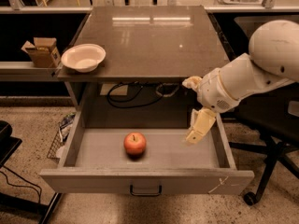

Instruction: Pick apple from top drawer and place on counter

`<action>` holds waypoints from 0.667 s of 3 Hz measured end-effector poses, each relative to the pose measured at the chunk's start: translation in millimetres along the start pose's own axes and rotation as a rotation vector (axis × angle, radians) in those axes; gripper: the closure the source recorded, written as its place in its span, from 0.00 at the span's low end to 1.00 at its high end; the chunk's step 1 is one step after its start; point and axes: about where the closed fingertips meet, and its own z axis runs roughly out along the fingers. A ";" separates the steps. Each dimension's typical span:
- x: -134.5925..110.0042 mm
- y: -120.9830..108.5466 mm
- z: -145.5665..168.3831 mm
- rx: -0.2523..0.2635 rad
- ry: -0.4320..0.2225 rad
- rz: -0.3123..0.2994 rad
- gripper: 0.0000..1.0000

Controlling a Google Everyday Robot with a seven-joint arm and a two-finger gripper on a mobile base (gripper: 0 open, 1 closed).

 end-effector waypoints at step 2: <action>-1.7 -2.7 8.9 -0.006 -0.021 0.000 0.00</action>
Offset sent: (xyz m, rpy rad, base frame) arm 0.0107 0.0066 -0.0134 0.0383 0.0064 0.0049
